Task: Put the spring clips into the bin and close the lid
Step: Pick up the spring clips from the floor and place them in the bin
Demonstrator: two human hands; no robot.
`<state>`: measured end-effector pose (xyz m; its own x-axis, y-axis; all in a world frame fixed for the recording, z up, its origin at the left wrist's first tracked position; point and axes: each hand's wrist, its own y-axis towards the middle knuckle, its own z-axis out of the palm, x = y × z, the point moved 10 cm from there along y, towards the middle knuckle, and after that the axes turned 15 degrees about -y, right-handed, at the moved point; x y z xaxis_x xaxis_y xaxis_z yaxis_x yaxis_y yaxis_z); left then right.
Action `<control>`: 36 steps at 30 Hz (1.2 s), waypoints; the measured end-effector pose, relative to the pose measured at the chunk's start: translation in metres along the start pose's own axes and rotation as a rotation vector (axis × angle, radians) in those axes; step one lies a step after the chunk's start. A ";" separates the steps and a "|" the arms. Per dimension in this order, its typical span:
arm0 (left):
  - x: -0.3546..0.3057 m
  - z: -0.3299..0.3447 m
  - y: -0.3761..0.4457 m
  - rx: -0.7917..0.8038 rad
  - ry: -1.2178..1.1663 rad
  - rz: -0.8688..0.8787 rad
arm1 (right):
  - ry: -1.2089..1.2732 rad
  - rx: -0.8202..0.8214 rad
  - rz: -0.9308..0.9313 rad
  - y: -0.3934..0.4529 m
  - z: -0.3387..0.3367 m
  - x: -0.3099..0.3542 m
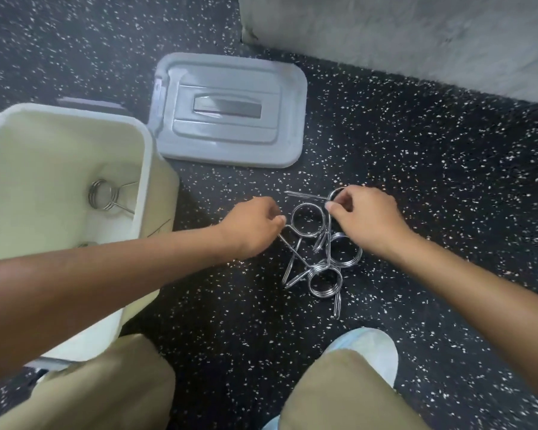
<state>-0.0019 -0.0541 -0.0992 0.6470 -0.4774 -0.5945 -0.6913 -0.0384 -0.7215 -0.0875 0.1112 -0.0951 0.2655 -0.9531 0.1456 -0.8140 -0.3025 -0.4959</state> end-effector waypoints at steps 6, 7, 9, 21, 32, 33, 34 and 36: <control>0.002 0.016 0.020 -0.091 -0.055 -0.026 | -0.125 0.028 0.004 0.009 0.005 0.007; 0.002 0.016 0.022 -0.101 -0.057 -0.033 | -0.128 0.026 0.014 0.011 0.006 0.007; 0.003 0.017 0.025 -0.111 -0.060 -0.051 | -0.142 0.023 0.028 0.014 0.009 0.006; 0.000 0.024 0.027 0.031 -0.323 -0.066 | -0.025 -0.070 0.155 0.006 0.009 -0.002; 0.002 -0.001 -0.012 0.053 -0.397 -0.008 | 0.432 -0.072 0.180 -0.018 0.003 -0.010; 0.002 -0.004 -0.015 0.046 -0.378 0.002 | 0.462 -0.059 0.175 -0.020 0.002 -0.009; 0.002 -0.007 -0.018 0.037 -0.349 0.011 | 0.471 -0.046 0.162 -0.022 0.000 -0.005; 0.004 -0.013 -0.023 0.021 -0.292 0.017 | 0.462 -0.017 0.126 -0.025 -0.003 0.001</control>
<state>0.0124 -0.0668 -0.0799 0.7028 -0.2049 -0.6813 -0.6980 -0.0133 -0.7160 -0.0681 0.1176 -0.0798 -0.0899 -0.8873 0.4523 -0.8344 -0.1809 -0.5206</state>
